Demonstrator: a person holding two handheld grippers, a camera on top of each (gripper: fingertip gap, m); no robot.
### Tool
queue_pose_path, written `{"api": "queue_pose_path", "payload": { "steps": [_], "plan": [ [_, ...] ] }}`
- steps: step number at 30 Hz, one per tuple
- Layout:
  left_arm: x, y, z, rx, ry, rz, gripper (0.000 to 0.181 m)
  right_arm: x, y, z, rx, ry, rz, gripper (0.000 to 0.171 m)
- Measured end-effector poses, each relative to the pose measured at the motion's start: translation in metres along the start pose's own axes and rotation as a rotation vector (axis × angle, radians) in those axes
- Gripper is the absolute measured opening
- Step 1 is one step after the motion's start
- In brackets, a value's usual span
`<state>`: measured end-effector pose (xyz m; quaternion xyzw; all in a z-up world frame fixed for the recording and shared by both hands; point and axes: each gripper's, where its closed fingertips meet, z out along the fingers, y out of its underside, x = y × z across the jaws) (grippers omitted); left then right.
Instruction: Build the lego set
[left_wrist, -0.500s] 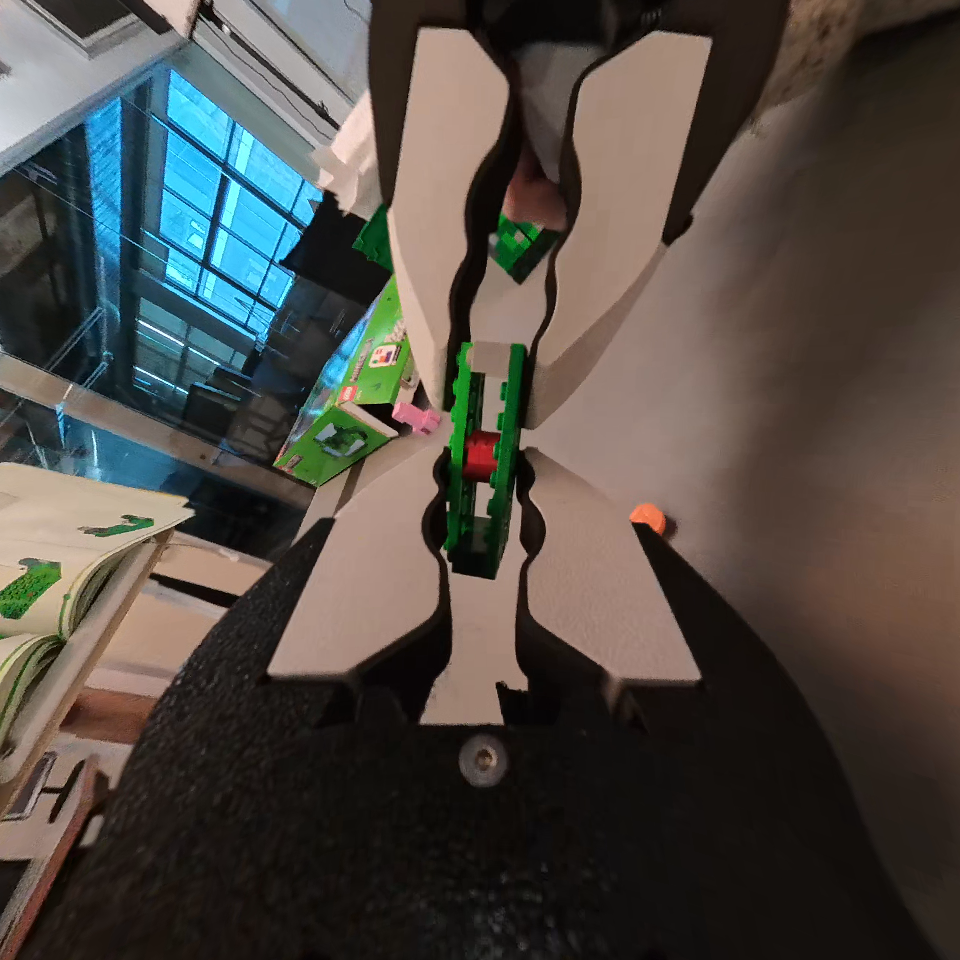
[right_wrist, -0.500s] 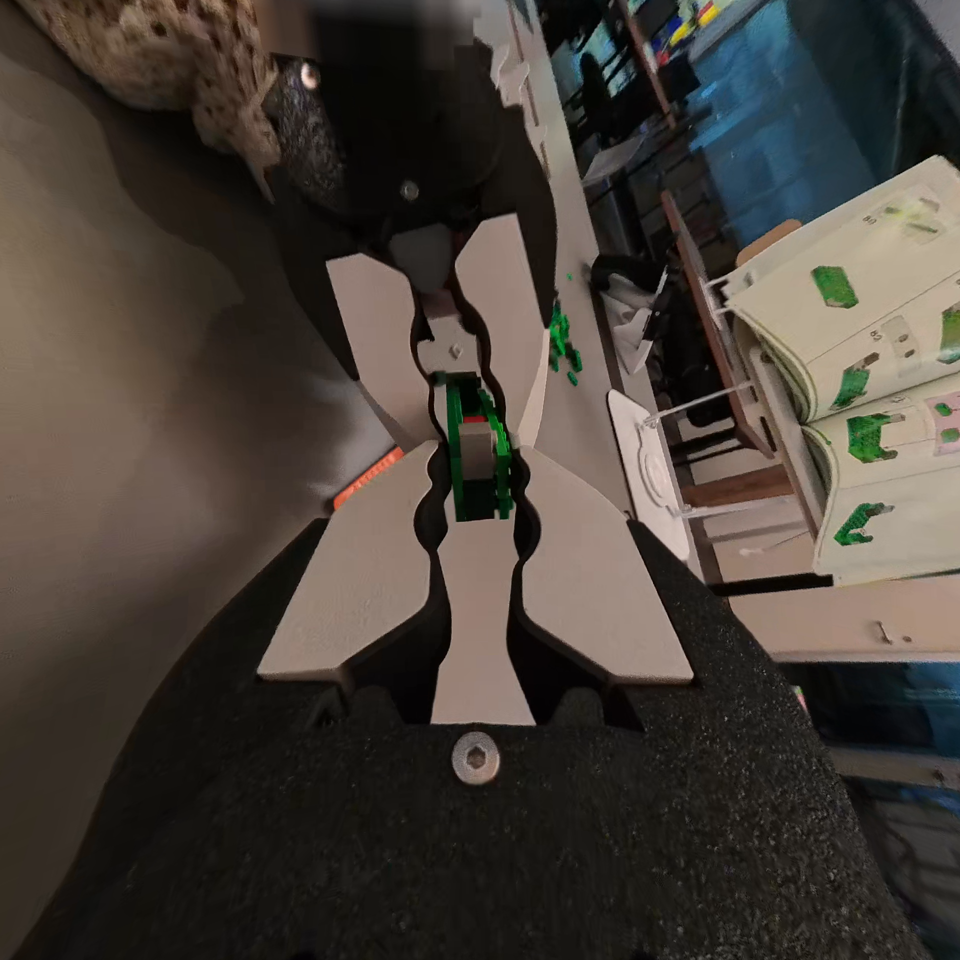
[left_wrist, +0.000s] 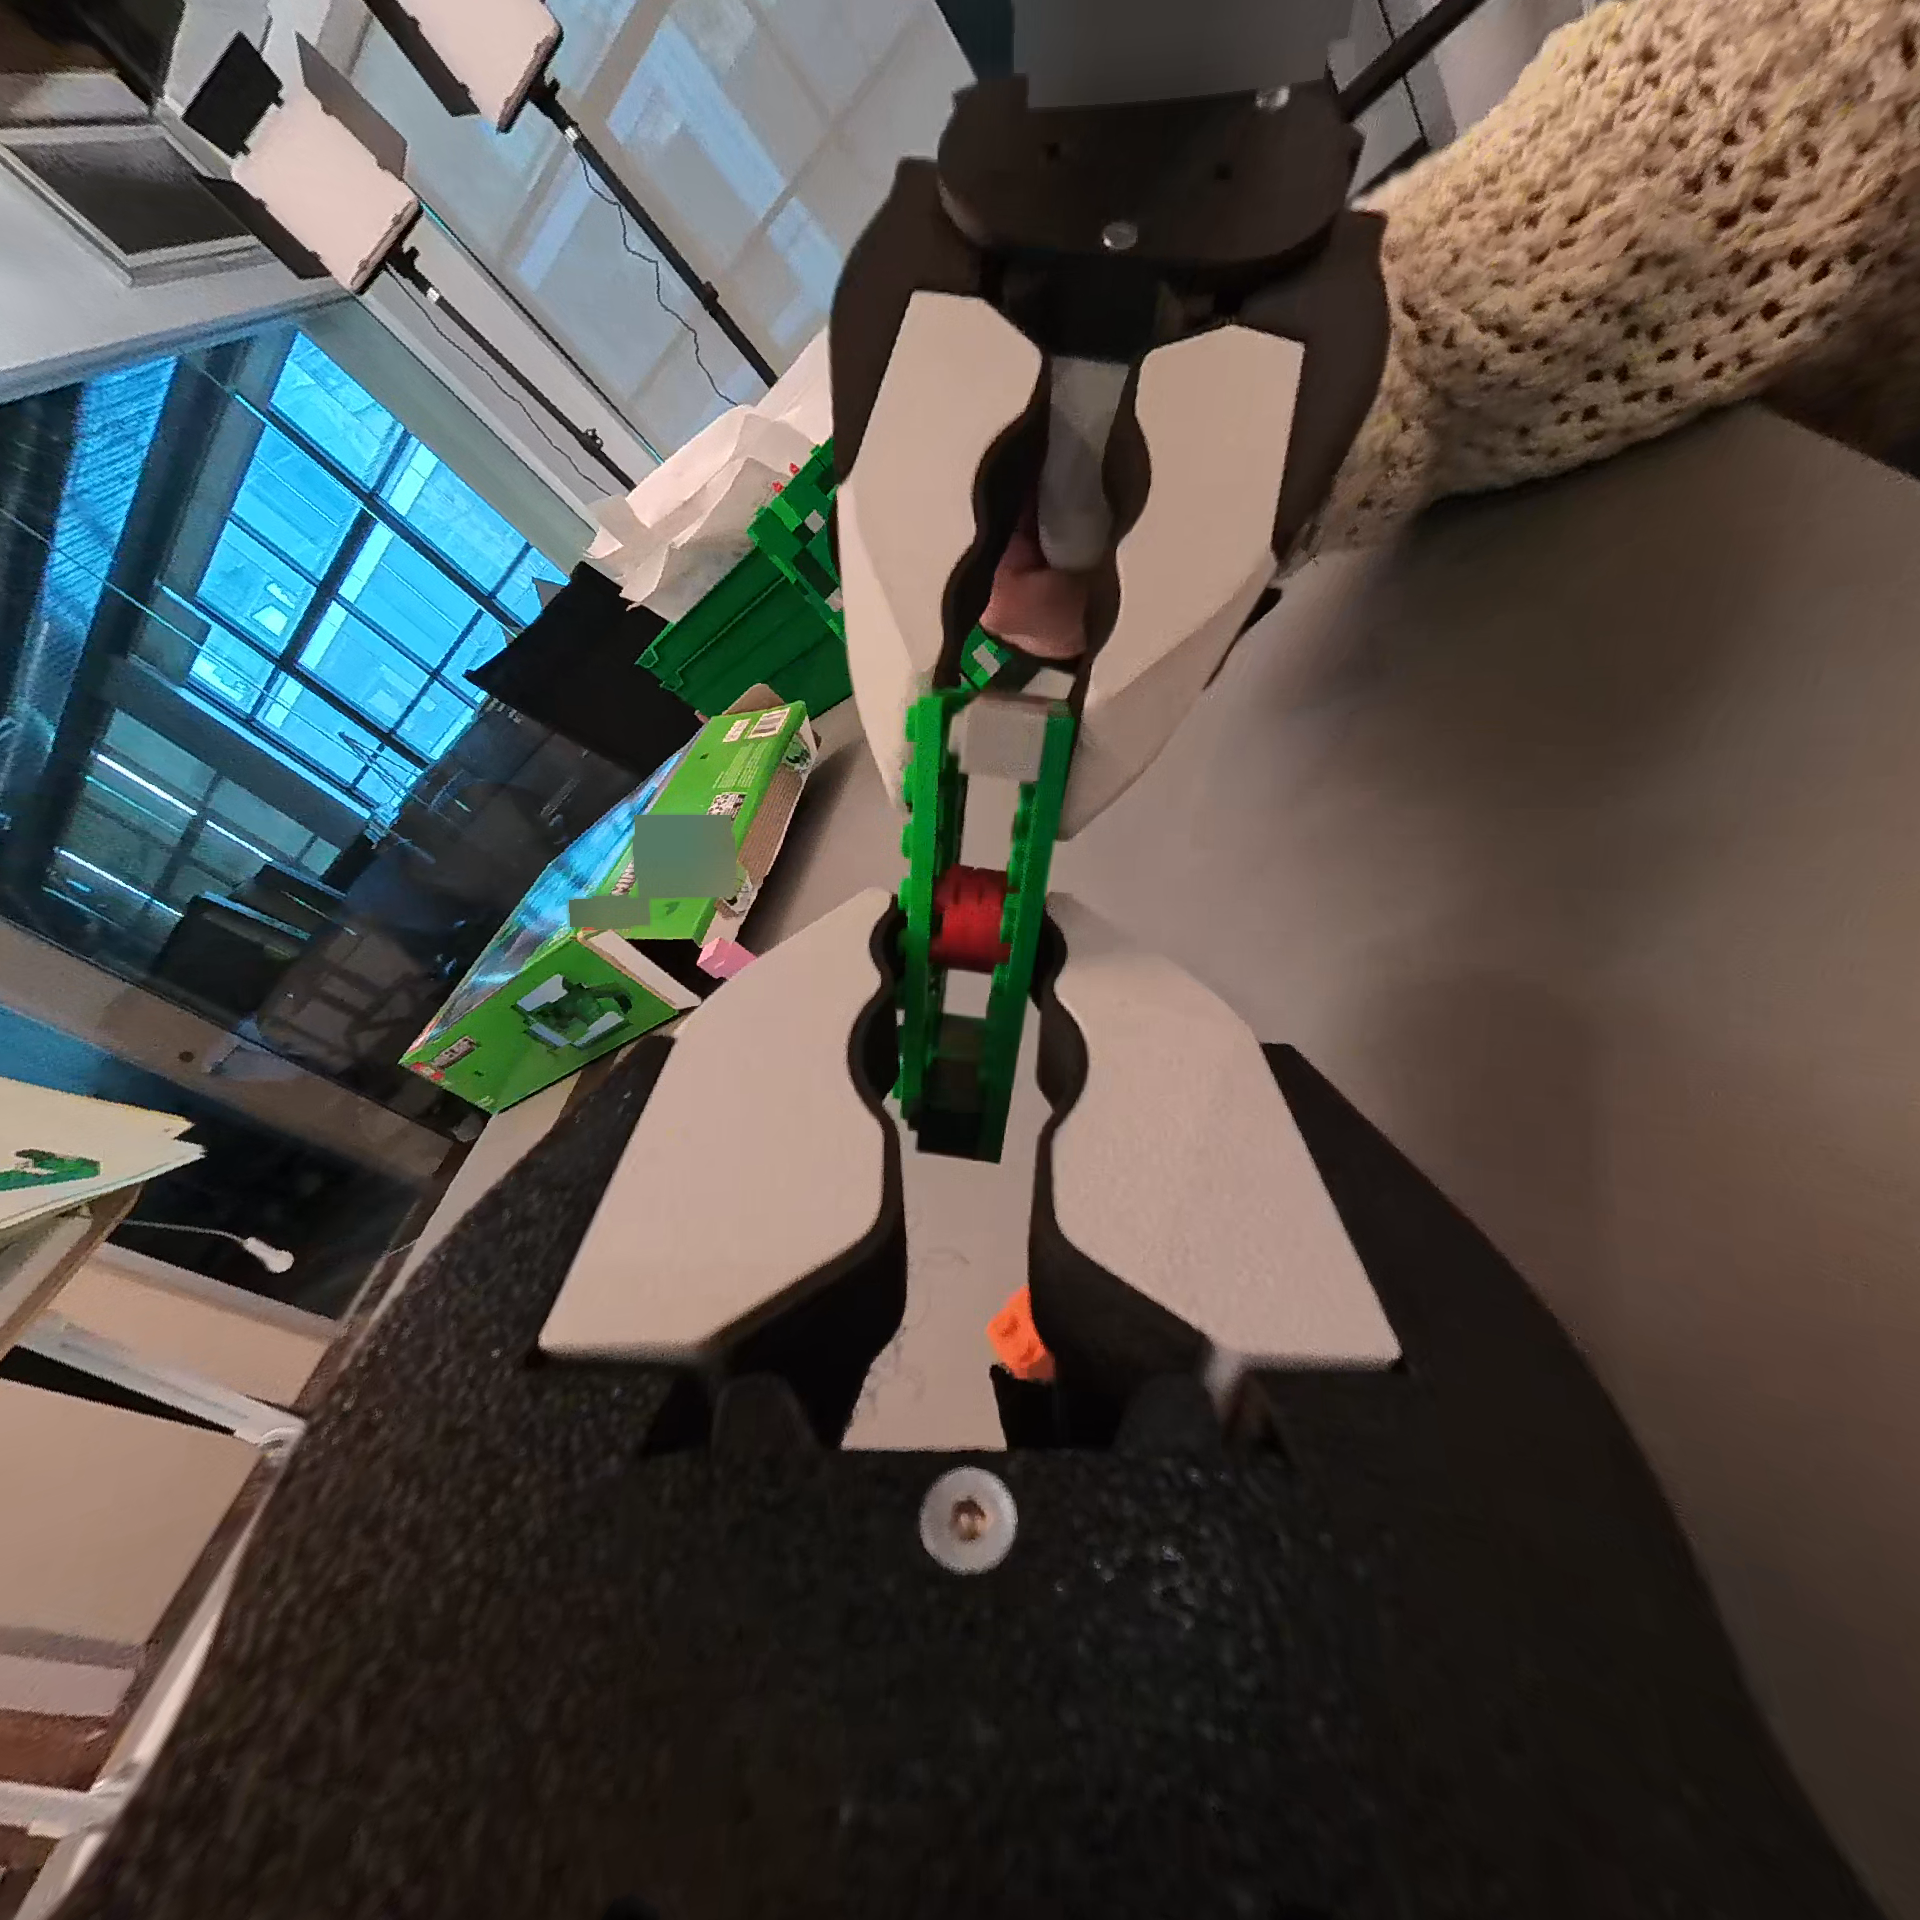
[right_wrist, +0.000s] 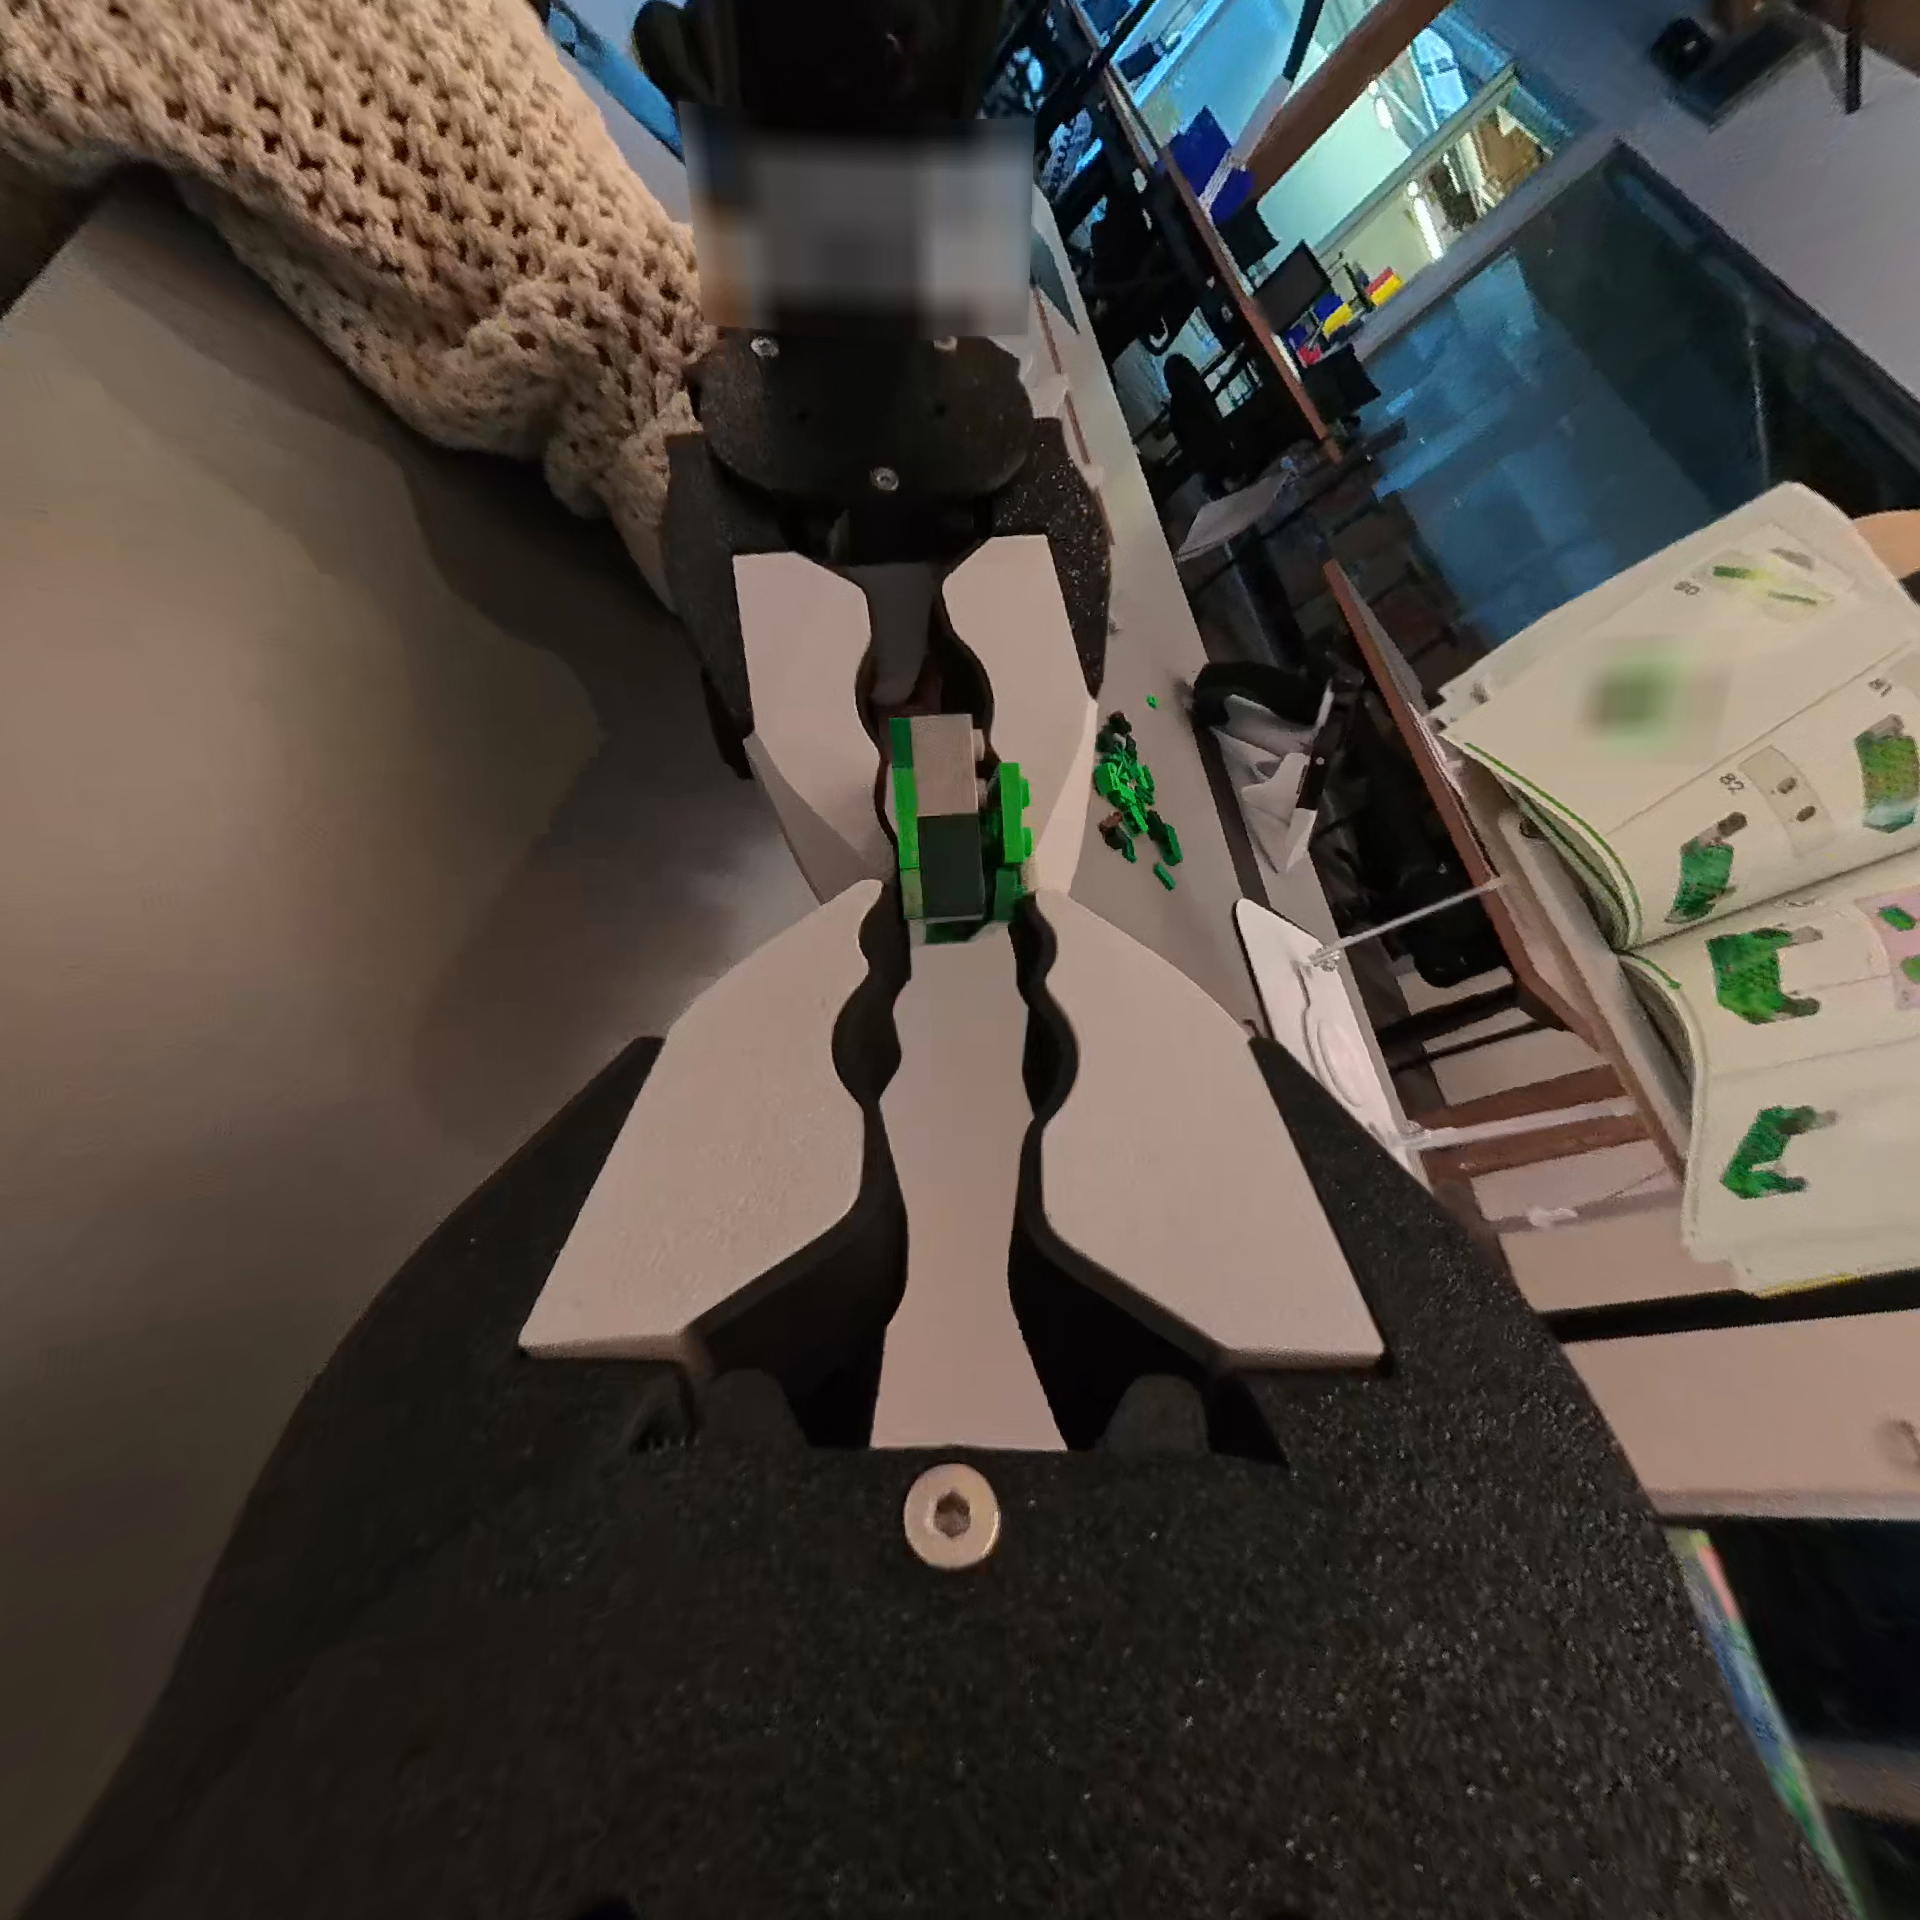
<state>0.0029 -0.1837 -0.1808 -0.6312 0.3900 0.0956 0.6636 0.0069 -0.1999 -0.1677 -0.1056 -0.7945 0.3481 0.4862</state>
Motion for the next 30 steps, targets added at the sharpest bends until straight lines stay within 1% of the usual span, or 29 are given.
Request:
{"api": "queue_pose_path", "payload": {
  "steps": [4,11,16,19,27,30],
  "plan": [
    [0.001,0.005,0.001,-0.025,-0.005,0.039,0.021,-0.002,0.002,0.002,-0.035,0.012,-0.034,0.019],
    [0.003,0.01,0.003,-0.064,0.017,0.022,0.021,-0.002,0.007,0.003,-0.055,0.004,-0.031,0.02],
    [0.004,0.014,0.003,-0.089,0.035,0.003,0.02,0.0,0.008,0.004,-0.067,0.049,-0.086,0.027],
    [0.006,0.017,0.004,-0.102,0.048,0.005,0.02,-0.004,0.008,0.005,-0.063,0.029,-0.1,0.022],
    [0.016,0.025,0.004,-0.155,0.104,0.04,0.021,-0.016,0.015,0.007,-0.117,-0.032,-0.174,0.02],
    [0.015,0.027,0.005,-0.16,0.102,0.021,0.02,-0.014,0.016,0.008,-0.115,-0.03,-0.103,0.02]
  ]
}}
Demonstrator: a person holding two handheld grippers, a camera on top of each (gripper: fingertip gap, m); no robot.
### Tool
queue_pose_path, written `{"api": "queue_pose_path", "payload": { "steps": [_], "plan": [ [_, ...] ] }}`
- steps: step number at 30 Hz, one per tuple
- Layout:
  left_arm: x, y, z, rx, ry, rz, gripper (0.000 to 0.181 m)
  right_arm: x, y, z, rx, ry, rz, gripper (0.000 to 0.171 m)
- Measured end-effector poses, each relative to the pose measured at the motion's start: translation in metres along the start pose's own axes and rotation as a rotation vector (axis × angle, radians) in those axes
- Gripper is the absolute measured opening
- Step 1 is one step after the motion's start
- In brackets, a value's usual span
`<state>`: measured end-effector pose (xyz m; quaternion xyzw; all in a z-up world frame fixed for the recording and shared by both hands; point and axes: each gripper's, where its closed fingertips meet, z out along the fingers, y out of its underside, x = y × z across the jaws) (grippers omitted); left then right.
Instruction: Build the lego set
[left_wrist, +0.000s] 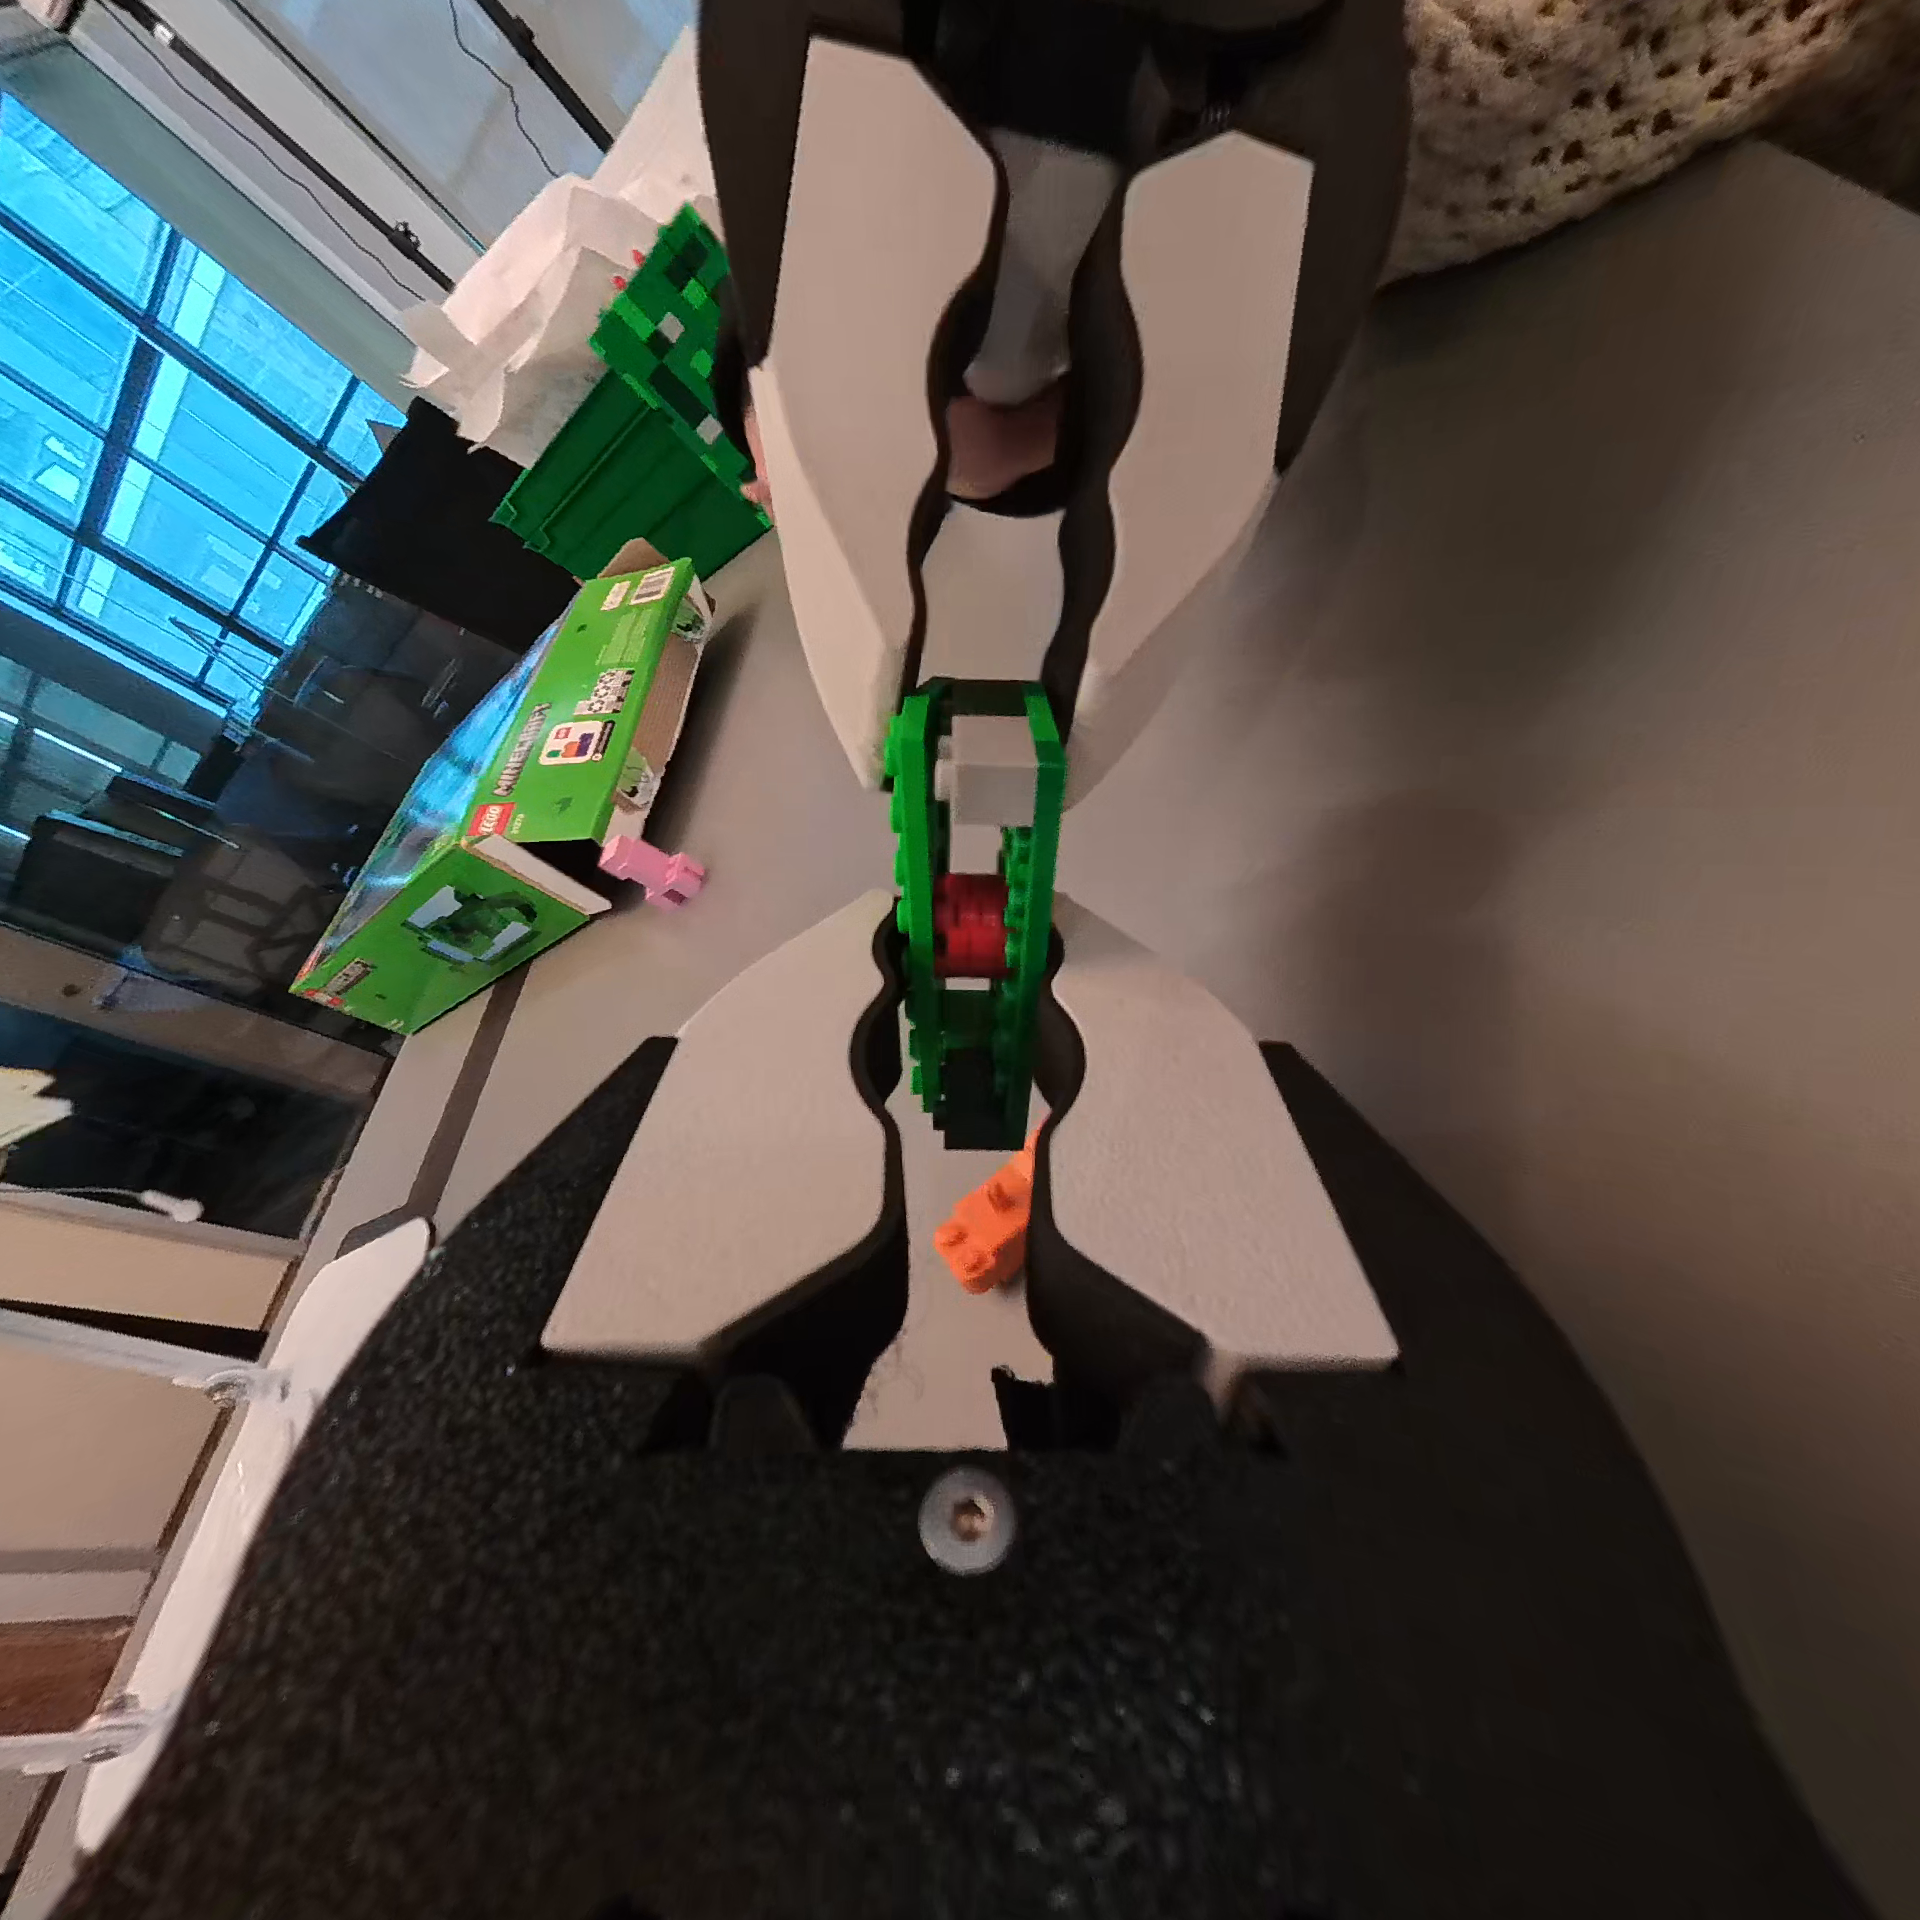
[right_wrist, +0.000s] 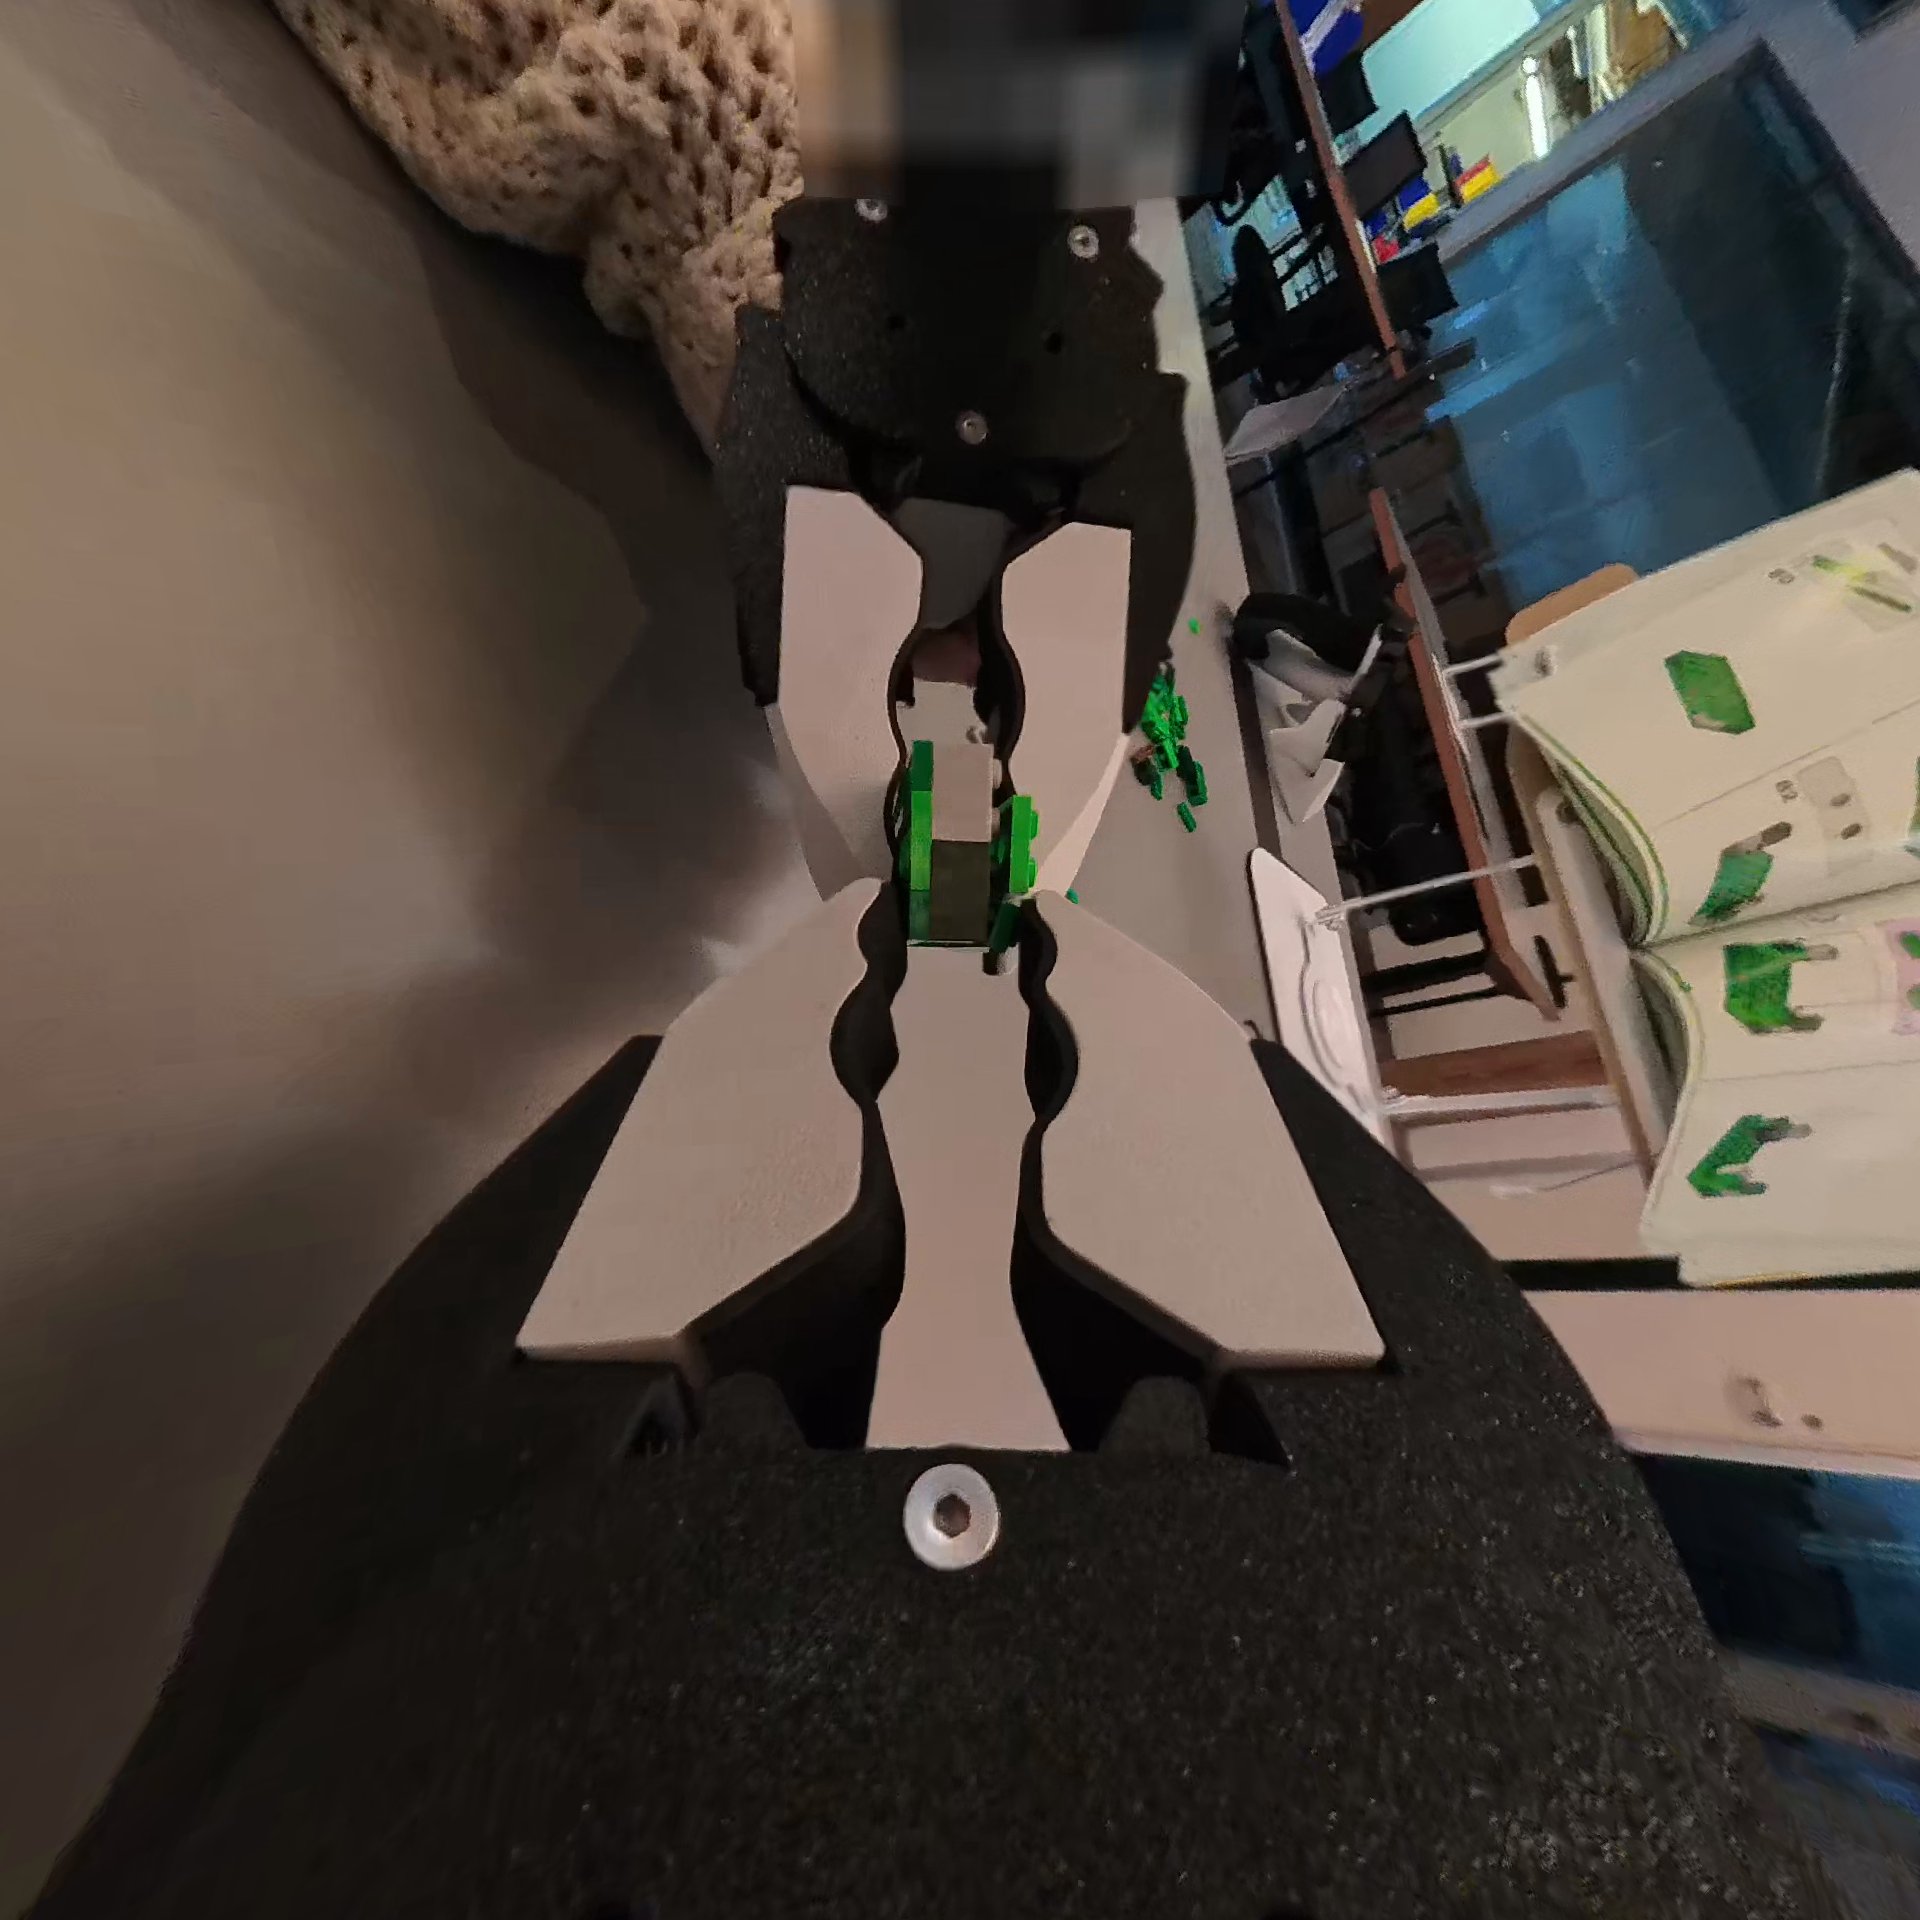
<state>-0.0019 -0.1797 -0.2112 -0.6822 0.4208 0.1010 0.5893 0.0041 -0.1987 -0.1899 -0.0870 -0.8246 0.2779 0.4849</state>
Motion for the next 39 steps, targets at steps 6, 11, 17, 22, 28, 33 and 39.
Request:
{"api": "queue_pose_path", "payload": {
  "steps": [6,11,17,22,28,33,39],
  "plan": [
    [0.0,0.001,-0.001,-0.013,0.003,0.011,0.02,0.004,-0.01,0.001,0.067,0.029,0.044,0.032],
    [0.002,0.003,0.001,-0.019,0.013,0.009,0.02,-0.002,-0.008,0.003,0.058,-0.016,0.057,0.02],
    [0.006,0.005,0.003,-0.039,0.024,0.023,0.02,-0.006,-0.006,0.004,0.049,-0.043,0.04,0.019],
    [0.009,0.008,0.006,-0.05,0.029,0.03,0.02,-0.009,-0.004,0.004,0.039,-0.056,0.017,0.019],
    [0.004,0.011,0.006,-0.078,0.015,0.028,0.02,-0.005,-0.003,0.006,0.036,-0.046,0.085,0.022],
    [0.01,0.015,0.009,-0.127,0.019,0.097,0.02,-0.015,0.001,0.012,-0.001,-0.086,0.063,0.023],
    [0.011,0.016,0.009,-0.133,0.027,0.104,0.02,-0.017,0.001,0.013,-0.007,-0.081,0.027,0.02]
  ]
}}
